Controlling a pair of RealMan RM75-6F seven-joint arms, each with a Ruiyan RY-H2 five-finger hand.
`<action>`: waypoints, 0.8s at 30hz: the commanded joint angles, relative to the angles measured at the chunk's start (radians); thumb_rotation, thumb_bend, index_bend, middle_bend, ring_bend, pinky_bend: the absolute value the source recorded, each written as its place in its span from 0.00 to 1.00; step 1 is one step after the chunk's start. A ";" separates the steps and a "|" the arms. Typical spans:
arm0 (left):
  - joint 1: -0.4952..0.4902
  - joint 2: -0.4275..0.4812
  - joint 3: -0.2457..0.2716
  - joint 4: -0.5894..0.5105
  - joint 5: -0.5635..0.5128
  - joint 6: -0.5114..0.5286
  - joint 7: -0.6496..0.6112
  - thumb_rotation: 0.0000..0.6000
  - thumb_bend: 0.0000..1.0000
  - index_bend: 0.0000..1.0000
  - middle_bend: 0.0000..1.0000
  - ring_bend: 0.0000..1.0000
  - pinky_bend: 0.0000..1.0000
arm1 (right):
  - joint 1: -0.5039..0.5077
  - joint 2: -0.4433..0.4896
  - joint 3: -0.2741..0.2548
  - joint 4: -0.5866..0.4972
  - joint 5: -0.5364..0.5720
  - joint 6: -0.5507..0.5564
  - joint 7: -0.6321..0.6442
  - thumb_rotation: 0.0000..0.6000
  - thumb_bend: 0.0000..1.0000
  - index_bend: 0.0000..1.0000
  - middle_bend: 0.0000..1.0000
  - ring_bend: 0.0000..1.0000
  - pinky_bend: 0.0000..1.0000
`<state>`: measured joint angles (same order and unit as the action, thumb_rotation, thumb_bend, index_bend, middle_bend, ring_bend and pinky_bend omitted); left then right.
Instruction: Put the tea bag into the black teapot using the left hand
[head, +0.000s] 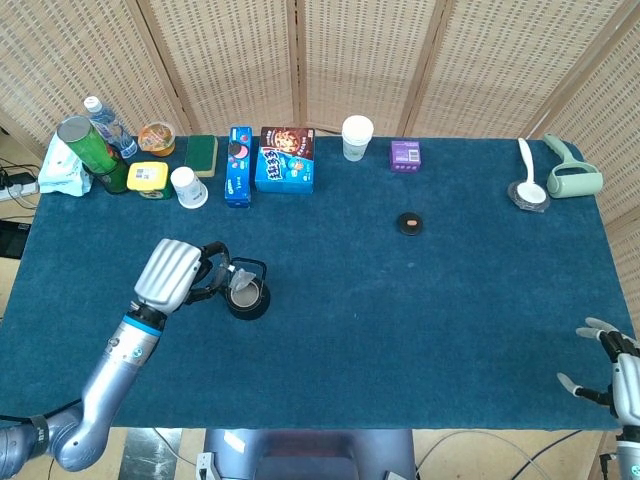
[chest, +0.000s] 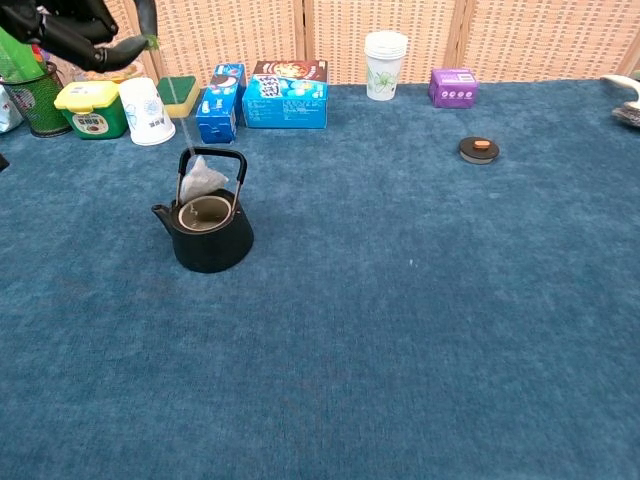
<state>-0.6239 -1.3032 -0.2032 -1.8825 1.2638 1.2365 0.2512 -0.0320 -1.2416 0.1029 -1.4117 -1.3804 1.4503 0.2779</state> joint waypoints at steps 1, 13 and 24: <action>0.011 0.005 0.009 -0.001 -0.002 -0.001 -0.009 1.00 0.51 0.62 1.00 0.98 0.90 | 0.001 0.001 0.001 -0.003 0.002 -0.001 -0.004 1.00 0.03 0.31 0.23 0.24 0.18; 0.043 0.022 0.032 0.002 -0.002 0.000 -0.012 1.00 0.51 0.62 1.00 0.98 0.90 | -0.001 0.005 0.000 -0.011 -0.001 0.005 -0.009 1.00 0.03 0.31 0.23 0.24 0.18; 0.052 0.020 0.074 0.002 -0.012 -0.050 0.005 1.00 0.51 0.62 1.00 0.98 0.90 | -0.006 0.005 -0.005 -0.016 -0.005 0.012 -0.012 1.00 0.03 0.31 0.23 0.24 0.18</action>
<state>-0.5724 -1.2823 -0.1315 -1.8796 1.2535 1.1893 0.2548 -0.0381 -1.2361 0.0977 -1.4273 -1.3859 1.4624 0.2665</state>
